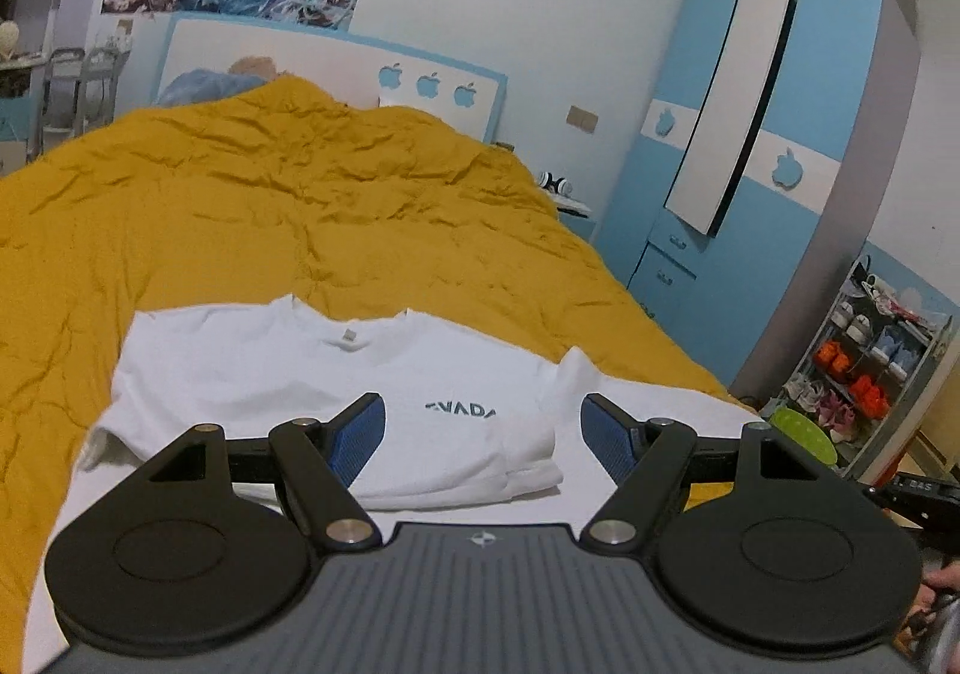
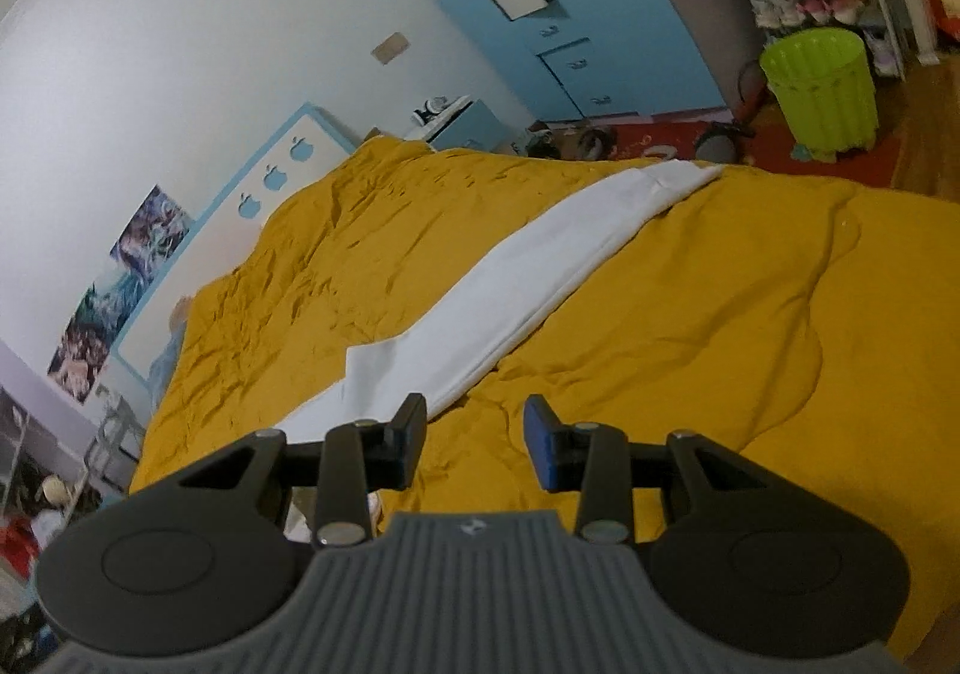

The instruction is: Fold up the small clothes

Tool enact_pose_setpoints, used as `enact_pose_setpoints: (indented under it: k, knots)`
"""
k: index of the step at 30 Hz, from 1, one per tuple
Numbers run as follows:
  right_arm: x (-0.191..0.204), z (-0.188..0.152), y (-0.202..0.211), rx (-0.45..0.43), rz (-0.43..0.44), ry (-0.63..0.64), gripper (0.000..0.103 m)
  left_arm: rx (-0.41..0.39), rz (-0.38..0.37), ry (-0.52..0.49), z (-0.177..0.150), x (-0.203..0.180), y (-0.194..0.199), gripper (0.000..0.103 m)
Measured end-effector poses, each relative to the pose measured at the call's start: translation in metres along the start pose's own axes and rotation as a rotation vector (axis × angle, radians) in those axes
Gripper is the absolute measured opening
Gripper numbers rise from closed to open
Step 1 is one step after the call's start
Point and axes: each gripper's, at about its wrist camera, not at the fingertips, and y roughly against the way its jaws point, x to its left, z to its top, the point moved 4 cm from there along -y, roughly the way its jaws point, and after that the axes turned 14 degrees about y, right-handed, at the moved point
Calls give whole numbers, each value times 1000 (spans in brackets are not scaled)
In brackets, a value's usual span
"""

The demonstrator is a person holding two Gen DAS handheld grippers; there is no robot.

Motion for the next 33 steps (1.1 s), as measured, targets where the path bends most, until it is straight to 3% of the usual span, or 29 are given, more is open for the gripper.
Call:
enact_pose_setpoints:
  k: [8,12,17,20,28,33]
  knots:
    - [-19,3,-31,21,11,-168,33,69,-27,16,0,-26,-12,87]
    - [-44,14,-47,4,-11,-262,33,119,-53,84,-6,-45,-27,87]
    - [-87,10,-65,-33,17,-471,33,154,-71,193,-17,-61,-42,87]
    - [-101,6,-83,-48,-1,-437,33,169,-76,232,-31,-68,-51,87]
    - [-107,8,-119,-115,127,-365,30,177,-193,357,-78,-98,-93,87]
    - [-135,7,-113,-142,188,-472,27,231,-260,431,-115,-128,-151,87]
